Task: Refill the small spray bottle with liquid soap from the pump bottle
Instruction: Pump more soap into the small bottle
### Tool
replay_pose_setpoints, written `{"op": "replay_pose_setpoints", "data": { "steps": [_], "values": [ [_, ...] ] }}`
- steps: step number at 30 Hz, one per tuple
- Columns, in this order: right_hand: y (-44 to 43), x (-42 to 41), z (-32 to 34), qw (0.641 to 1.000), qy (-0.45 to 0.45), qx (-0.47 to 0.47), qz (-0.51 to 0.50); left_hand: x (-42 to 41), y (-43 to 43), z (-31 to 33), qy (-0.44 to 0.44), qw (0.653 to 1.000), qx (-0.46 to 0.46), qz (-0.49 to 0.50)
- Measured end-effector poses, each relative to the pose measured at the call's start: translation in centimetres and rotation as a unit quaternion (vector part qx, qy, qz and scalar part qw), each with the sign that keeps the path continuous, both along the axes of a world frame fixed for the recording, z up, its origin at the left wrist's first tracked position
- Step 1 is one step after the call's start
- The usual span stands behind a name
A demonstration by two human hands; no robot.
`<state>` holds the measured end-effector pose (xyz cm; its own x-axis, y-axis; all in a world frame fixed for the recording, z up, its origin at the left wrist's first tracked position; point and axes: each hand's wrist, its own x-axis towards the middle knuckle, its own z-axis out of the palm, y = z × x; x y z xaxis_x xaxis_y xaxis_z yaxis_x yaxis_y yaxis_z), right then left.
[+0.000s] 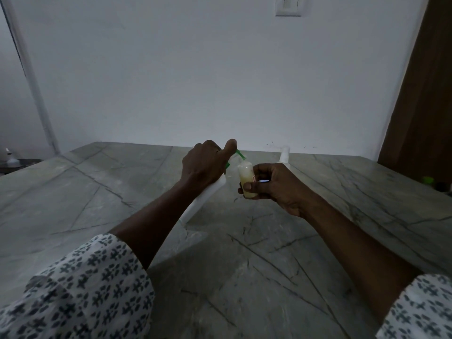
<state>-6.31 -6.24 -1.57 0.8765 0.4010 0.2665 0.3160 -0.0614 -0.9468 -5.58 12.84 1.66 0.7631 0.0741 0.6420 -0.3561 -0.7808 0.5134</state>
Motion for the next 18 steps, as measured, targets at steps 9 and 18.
{"op": "replay_pose_setpoints", "data": {
  "steps": [9,18],
  "values": [
    [0.48,-0.21,-0.23,1.0,-0.003,-0.004,0.006,-0.12,0.21,0.17,0.002,0.999,0.027,0.025],
    [0.55,0.06,-0.5,0.999,0.014,0.041,0.009,0.39,0.29,-0.29,-0.004,1.0,0.001,0.001]
  ]
}}
